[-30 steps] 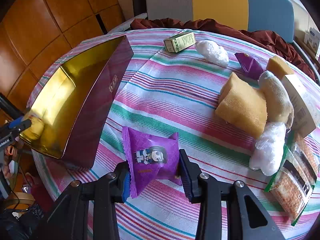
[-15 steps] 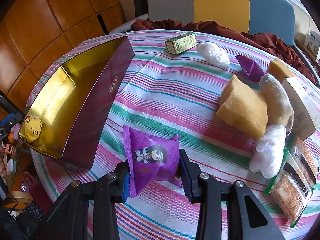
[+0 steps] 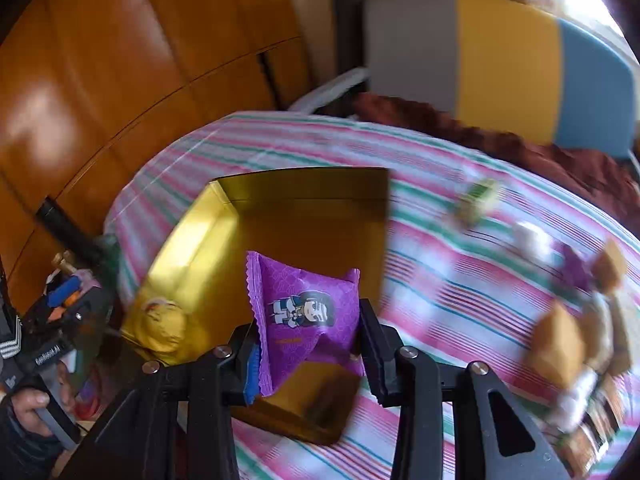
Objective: Organize objects
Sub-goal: 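Lower the purple packet into the gold tray and open the right gripper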
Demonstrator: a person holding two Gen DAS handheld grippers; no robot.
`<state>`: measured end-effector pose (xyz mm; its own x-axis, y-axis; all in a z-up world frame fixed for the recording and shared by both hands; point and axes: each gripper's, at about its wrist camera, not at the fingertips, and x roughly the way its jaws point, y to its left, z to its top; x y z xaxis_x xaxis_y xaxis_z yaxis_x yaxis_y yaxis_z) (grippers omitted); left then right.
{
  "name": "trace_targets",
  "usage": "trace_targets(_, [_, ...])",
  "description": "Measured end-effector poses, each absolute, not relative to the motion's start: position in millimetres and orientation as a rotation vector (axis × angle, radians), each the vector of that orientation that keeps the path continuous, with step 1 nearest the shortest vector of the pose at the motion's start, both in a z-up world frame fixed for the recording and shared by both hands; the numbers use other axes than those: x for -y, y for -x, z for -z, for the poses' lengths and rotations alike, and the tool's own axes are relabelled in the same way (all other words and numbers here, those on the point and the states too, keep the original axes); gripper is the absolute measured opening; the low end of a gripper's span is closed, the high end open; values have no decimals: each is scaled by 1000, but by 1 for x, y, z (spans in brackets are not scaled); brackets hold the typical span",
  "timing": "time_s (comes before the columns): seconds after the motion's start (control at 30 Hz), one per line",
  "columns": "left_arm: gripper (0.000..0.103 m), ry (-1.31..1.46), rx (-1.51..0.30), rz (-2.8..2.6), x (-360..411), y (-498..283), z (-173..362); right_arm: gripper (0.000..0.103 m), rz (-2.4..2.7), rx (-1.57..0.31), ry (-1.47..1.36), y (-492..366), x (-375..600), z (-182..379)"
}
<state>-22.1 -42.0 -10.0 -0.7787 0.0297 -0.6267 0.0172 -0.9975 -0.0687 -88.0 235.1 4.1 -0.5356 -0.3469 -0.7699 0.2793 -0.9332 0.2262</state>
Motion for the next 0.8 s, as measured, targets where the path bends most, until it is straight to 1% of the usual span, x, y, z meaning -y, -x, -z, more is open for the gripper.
trace_targets(0.2, [103, 1068, 166, -2944, 58, 23, 12, 40, 2318, 52, -1355, 132, -135, 27])
trace_targets(0.37, [103, 1081, 198, -2939, 64, 25, 15, 42, 2257, 56, -1438, 154, -88, 54])
trace_targets(0.47, [103, 1107, 240, -2931, 69, 28, 19, 49, 2213, 83, -1465, 161, -79, 65])
trace_targets(0.57, [103, 1120, 270, -2930, 71, 29, 21, 53, 2200, 104, -1459, 161, -77, 66])
trace_targets(0.6, [103, 1122, 275, -2929, 71, 29, 21, 57, 2201, 113, -1455, 160, -78, 66])
trace_targets(0.63, [103, 1122, 275, -2929, 71, 28, 22, 60, 2206, 120, -1445, 157, -80, 64])
trace_targets(0.77, [103, 1115, 249, -2920, 64, 26, 22, 66, 2260, 146, -1398, 144, -98, 48])
trace_targets(0.8, [103, 1112, 240, -2915, 62, 25, 22, 70, 2280, 152, -1383, 140, -103, 43])
